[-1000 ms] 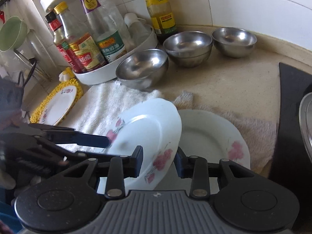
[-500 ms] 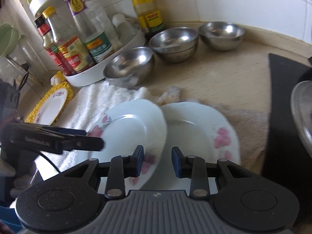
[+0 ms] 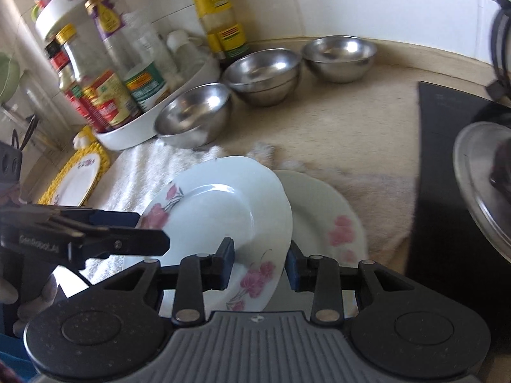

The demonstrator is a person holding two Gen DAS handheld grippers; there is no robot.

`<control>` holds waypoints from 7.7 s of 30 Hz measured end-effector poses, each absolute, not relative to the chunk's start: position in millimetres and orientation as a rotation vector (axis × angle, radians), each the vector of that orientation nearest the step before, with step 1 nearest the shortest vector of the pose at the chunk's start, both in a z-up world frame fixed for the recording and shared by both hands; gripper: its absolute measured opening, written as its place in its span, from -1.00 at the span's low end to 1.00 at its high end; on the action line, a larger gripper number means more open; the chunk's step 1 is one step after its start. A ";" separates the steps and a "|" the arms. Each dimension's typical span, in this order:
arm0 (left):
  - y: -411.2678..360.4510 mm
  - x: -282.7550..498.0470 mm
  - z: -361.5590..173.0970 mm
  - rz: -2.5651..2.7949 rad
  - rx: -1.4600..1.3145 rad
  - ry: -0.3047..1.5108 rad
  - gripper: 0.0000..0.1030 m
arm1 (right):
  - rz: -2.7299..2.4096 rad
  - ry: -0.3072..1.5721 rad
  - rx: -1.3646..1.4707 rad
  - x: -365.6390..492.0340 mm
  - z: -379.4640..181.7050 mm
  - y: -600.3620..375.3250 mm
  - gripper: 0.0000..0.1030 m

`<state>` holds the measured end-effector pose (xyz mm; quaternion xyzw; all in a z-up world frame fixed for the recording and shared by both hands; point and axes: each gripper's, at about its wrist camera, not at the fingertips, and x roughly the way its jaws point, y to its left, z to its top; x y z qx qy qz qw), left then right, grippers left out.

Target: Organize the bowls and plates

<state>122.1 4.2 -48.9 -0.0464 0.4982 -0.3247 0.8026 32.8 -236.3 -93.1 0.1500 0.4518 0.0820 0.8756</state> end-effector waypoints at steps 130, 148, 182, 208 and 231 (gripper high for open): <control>203.5 178.1 -61.5 -0.246 0.150 1.003 0.94 | 0.433 1.036 0.155 155.3 -111.5 17.5 -0.18; 190.7 172.0 -46.5 -0.269 0.167 0.971 0.87 | 0.400 1.017 0.140 139.0 -100.4 5.4 -0.23; 140.6 144.0 -24.0 -0.246 0.200 0.938 0.92 | 0.392 0.958 0.231 110.2 -89.8 -51.2 -0.23; 0.0 111.1 -4.5 -0.539 0.347 0.836 0.92 | 0.083 0.831 0.373 35.6 -63.9 -179.0 -0.23; -84.7 95.9 -20.8 -0.670 0.428 0.881 0.88 | -0.068 0.850 0.459 2.7 -82.9 -255.9 -0.23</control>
